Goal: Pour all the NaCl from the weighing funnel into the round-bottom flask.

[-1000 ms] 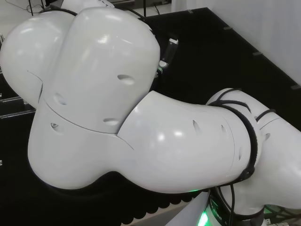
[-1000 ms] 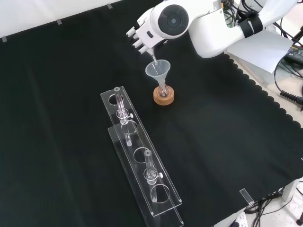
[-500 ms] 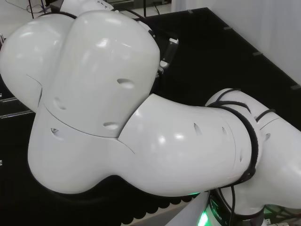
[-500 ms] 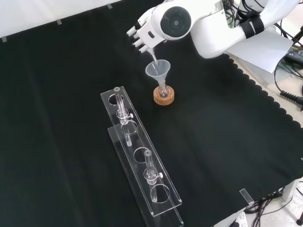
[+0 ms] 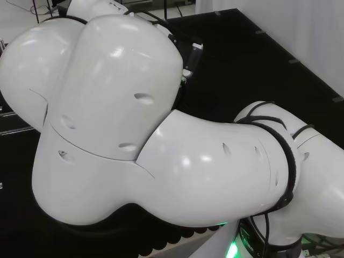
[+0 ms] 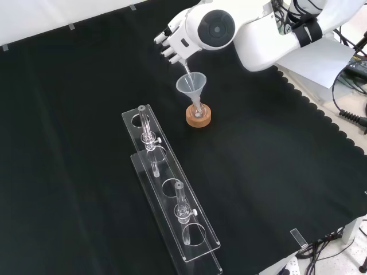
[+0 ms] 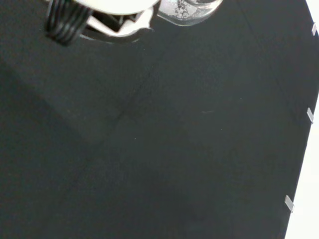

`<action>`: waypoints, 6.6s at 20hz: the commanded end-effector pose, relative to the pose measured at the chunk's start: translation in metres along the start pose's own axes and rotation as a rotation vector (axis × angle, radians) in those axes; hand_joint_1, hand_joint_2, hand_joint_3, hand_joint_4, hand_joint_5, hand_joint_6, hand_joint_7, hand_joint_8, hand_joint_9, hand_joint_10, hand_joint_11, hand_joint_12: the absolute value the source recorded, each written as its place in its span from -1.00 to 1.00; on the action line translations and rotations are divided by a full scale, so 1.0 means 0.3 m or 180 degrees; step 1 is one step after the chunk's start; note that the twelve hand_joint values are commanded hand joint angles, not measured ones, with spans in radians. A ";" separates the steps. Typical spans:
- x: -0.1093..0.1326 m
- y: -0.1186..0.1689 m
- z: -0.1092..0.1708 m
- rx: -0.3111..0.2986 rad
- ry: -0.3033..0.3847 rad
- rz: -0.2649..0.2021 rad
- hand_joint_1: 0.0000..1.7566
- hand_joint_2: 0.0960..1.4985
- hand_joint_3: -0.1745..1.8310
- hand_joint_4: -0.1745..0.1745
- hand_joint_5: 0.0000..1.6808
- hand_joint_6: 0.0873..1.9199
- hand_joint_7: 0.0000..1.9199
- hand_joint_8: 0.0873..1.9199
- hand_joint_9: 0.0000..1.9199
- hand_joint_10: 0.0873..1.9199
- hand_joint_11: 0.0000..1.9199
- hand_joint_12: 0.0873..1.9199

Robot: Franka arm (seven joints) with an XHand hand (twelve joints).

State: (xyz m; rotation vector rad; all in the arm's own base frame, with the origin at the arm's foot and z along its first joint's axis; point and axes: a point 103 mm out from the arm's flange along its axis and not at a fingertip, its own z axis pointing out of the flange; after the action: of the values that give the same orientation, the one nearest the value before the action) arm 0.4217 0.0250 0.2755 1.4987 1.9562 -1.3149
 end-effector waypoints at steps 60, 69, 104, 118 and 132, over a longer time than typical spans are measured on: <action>0.028 0.012 -0.071 0.0124 -0.0620 -0.0077 0.25 -0.19 -0.05 0.81 0.34 -0.02 -0.16 -0.36 0.18 -0.65 -0.12 0.04; 0.032 0.016 -0.081 0.0153 -0.0680 -0.0060 0.25 -0.19 -0.05 0.81 0.34 -0.02 -0.16 -0.36 0.18 -0.65 -0.12 0.03; 0.058 0.019 -0.136 0.0250 -0.1136 -0.0012 0.25 -0.19 -0.05 0.85 0.34 -0.02 -0.17 -0.36 0.17 -0.66 -0.13 0.03; 0.055 0.023 -0.140 0.0337 -0.1188 0.0035 0.25 -0.19 -0.05 0.88 0.34 -0.02 -0.17 -0.36 0.17 -0.66 -0.14 0.03; 0.053 0.018 -0.144 0.0224 -0.0966 -0.0006 0.25 -0.20 -0.05 0.90 0.34 -0.03 -0.17 -0.36 0.17 -0.66 -0.14 0.03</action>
State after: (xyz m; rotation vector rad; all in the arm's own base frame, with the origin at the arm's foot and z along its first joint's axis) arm 0.4319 0.0687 0.2826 1.2352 1.7213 -1.5360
